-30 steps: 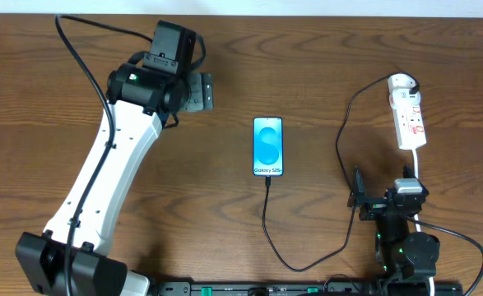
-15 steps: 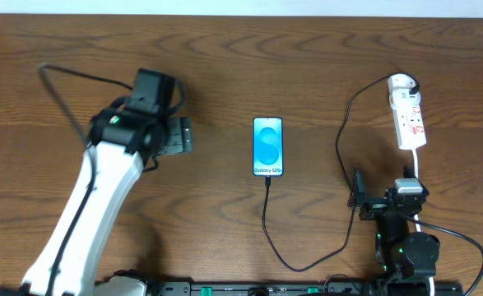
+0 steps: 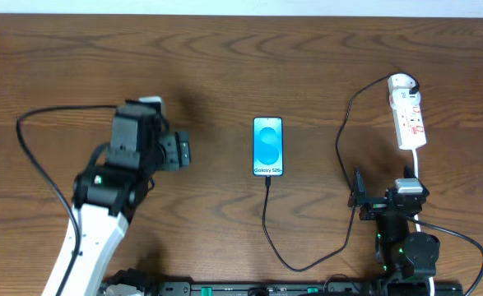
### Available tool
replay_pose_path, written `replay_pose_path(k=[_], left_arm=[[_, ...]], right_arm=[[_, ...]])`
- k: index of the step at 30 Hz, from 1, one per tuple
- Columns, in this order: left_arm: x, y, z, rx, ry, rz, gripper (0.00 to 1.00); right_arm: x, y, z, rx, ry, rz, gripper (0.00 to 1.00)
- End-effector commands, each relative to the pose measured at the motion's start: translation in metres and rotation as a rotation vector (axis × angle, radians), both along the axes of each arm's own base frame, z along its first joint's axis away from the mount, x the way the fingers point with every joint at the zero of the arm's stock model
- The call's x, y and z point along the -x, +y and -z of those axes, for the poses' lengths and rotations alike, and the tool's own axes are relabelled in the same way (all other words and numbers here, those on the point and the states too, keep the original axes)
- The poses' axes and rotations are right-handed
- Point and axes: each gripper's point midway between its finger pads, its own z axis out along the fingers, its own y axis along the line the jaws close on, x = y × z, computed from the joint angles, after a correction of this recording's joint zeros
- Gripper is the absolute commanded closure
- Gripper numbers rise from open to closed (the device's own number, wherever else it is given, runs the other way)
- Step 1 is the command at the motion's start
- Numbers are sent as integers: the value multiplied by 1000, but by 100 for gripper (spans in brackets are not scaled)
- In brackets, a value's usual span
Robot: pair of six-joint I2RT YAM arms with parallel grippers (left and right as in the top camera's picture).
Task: Plug charger to phone and switch on socket
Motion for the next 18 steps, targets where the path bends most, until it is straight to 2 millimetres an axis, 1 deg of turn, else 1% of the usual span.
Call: replay_pose_path(k=[1, 6, 9, 13, 18], left_arm=[[12, -3, 3, 27, -26, 64, 10], [27, 15, 7, 34, -52, 12, 11], [35, 22, 9, 44, -71, -8, 10], [45, 23, 6, 65, -109, -6, 11], [48, 21, 8, 72, -110, 1, 11]], right_arm=[[0, -1, 1, -12, 1, 6, 1], [0, -1, 0, -12, 1, 6, 1], [0, -1, 1, -12, 1, 6, 1], [0, -1, 1, -12, 1, 6, 1], [0, -1, 1, -12, 1, 6, 1]])
